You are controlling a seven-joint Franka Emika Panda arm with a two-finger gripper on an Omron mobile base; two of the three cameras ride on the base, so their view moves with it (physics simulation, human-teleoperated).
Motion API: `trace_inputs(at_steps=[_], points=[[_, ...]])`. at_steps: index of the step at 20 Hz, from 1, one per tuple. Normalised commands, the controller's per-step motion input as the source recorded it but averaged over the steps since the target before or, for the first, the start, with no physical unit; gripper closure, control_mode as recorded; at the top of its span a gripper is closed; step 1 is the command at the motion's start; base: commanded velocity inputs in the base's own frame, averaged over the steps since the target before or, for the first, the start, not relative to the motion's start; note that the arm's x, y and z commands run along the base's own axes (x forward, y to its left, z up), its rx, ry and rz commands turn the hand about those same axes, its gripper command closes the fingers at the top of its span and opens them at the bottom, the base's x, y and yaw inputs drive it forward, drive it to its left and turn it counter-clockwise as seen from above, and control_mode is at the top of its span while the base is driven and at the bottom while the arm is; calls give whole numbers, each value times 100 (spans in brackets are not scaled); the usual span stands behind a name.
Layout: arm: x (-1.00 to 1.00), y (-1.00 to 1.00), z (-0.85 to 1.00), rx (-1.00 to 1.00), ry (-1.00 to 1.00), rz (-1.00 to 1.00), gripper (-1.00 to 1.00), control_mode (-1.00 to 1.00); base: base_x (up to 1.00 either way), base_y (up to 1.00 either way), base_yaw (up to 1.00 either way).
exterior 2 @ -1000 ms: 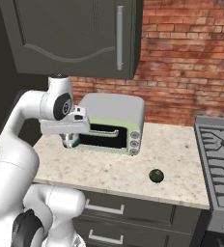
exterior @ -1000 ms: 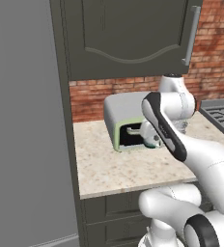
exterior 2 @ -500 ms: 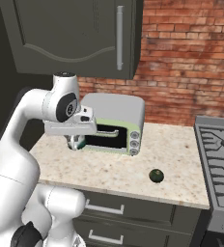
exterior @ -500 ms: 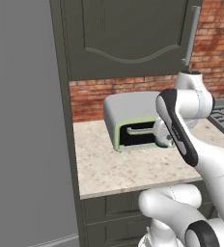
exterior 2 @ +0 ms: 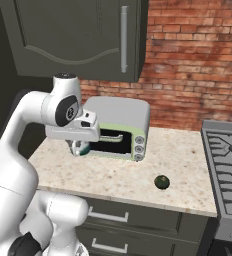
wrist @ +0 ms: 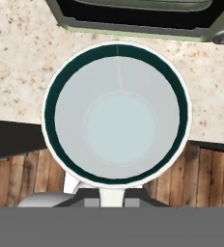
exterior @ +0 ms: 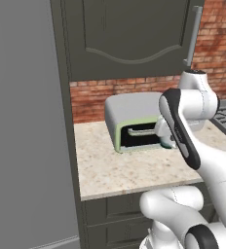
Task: Pick the mug from the counter and place it inside the microwave. Then close the microwave.
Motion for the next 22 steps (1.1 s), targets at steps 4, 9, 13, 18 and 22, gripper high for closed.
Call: trace_inputs(at_steps=[4, 9, 13, 18, 22], points=[[-6, -8, 0, 0, 0, -13, 100, -100, 0, 0, 0], [0, -5, 0, 0, 0, -4, 100, -100, 0, 0, 0], [0, 0, 0, 0, 0, 0, 100, -100, 0, 0, 0], [0, 0, 0, 0, 0, 0, 100, -100, 0, 0, 0], [0, 0, 0, 0, 0, 0, 100, 100, -13, 0, 0]])
